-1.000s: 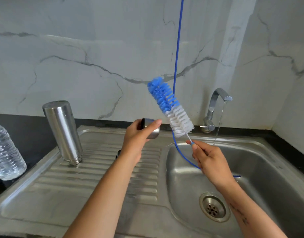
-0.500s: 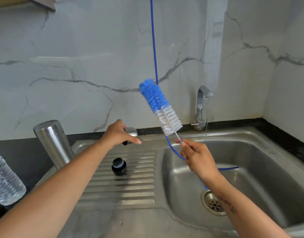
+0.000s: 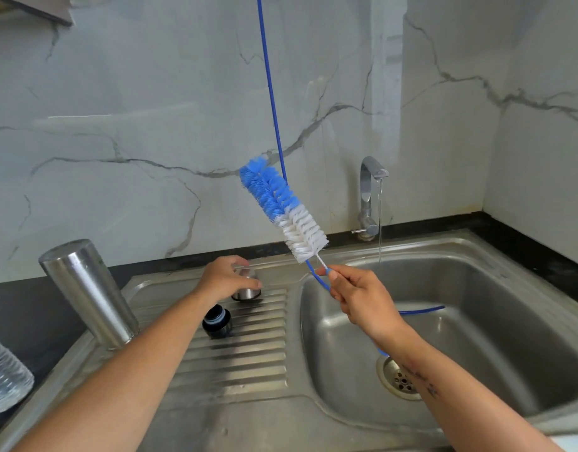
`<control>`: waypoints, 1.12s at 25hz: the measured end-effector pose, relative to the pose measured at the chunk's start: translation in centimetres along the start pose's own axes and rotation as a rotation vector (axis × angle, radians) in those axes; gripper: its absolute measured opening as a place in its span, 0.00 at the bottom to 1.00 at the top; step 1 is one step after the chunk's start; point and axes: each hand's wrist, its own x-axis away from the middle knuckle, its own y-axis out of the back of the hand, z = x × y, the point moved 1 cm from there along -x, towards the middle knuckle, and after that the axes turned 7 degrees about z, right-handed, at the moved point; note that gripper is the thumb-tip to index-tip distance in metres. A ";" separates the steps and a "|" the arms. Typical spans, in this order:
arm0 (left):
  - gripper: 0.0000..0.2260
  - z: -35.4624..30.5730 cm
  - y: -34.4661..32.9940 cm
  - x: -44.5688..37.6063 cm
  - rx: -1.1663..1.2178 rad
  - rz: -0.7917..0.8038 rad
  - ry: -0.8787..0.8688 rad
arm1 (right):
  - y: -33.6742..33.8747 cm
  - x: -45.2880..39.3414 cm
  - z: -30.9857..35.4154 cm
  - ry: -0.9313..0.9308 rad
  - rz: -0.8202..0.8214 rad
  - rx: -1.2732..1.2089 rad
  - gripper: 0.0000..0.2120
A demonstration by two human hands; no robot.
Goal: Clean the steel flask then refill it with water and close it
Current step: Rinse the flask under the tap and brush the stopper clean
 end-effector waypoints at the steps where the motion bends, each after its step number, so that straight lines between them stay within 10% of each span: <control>1: 0.24 0.2 -0.3 -0.2 0.004 0.014 -0.007 | 0.0 0.0 0.0 -0.003 0.005 0.001 0.12; 15: 0.38 -0.6 1.8 0.8 -0.091 0.044 0.042 | 0.1 0.1 -0.2 -0.024 0.013 0.001 0.12; 21: 0.30 -0.9 3.9 5.5 -0.447 0.319 0.243 | 0.1 0.3 0.3 -0.002 -0.003 -0.031 0.12; 28: 0.22 0.8 2.6 6.5 -0.473 0.248 0.201 | 1.4 0.2 1.0 0.150 -0.178 -0.044 0.13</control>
